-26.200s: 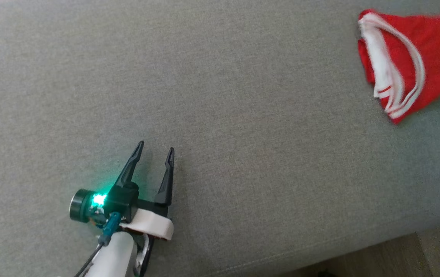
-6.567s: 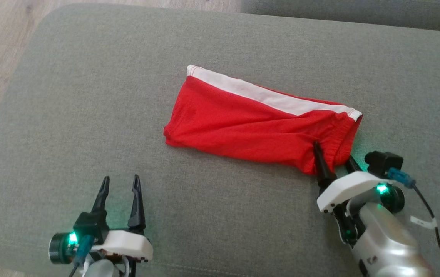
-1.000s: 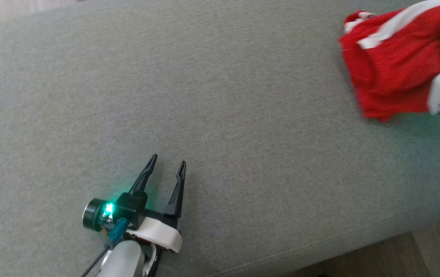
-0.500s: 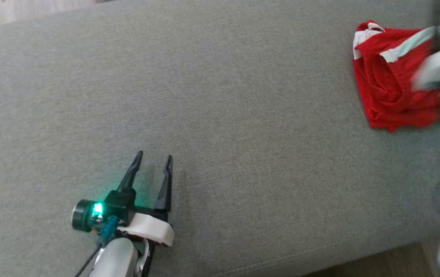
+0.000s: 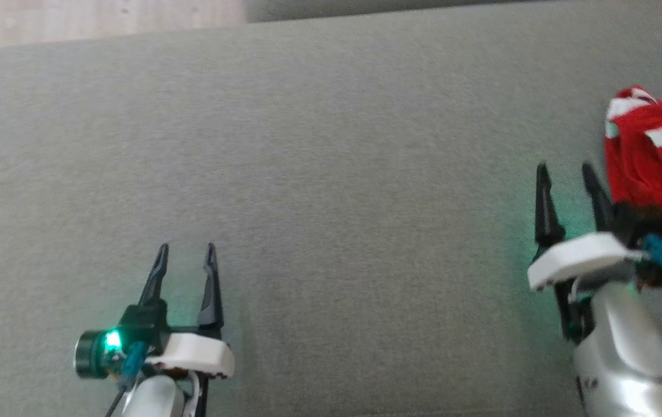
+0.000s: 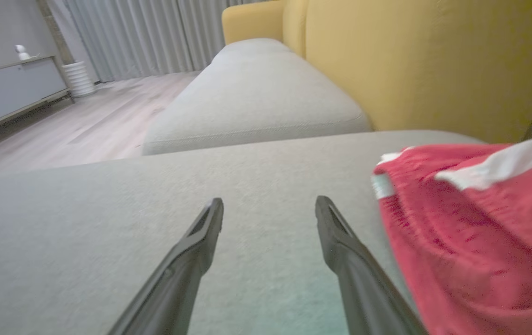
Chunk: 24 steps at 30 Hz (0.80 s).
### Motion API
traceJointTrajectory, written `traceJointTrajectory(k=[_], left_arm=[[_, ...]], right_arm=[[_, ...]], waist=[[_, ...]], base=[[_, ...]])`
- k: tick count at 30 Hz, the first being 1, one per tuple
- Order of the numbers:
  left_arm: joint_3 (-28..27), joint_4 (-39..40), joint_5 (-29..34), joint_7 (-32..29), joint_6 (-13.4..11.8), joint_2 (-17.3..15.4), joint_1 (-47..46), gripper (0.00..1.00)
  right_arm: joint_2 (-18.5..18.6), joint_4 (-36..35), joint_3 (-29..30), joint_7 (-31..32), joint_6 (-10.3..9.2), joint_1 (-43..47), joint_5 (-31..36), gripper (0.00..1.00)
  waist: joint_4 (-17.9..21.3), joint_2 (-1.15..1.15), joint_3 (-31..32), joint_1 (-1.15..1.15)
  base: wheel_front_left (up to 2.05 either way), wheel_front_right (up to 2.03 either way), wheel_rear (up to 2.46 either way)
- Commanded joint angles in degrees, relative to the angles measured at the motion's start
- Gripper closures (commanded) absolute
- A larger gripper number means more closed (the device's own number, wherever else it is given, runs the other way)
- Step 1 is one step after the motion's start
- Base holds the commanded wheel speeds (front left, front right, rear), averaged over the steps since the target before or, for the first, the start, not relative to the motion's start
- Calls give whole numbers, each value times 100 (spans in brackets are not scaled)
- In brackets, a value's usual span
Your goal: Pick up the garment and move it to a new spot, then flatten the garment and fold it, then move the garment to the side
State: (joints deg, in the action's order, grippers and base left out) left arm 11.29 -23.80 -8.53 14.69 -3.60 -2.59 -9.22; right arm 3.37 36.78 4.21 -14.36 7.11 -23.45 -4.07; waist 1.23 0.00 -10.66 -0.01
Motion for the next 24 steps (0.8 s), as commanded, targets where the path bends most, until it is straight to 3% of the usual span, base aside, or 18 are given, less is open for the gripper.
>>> traceJointTrajectory(k=[1,10,21,24], left_arm=[[-270,159,-4,31,-50,-29,-37,0],[-717,212,122,31,-158,-29,231,0],[-1017,332,191,31,-166,-29,539,0],[-1074,369,55,31,-52,-29,615,0]], right_arm=[[-47,-262,-226,-62,37,1,-123,0],[-48,-553,-559,-63,37,603,-596,0],[-48,-722,-836,-63,37,884,-806,0],[-48,-751,-909,-63,37,950,-866,0]], waist=[[-265,0,194,1],[-536,0,478,1],[-500,0,848,1],[-473,0,921,1]], base=[[0,0,0],[0,0,0],[0,0,0],[0,0,0]])
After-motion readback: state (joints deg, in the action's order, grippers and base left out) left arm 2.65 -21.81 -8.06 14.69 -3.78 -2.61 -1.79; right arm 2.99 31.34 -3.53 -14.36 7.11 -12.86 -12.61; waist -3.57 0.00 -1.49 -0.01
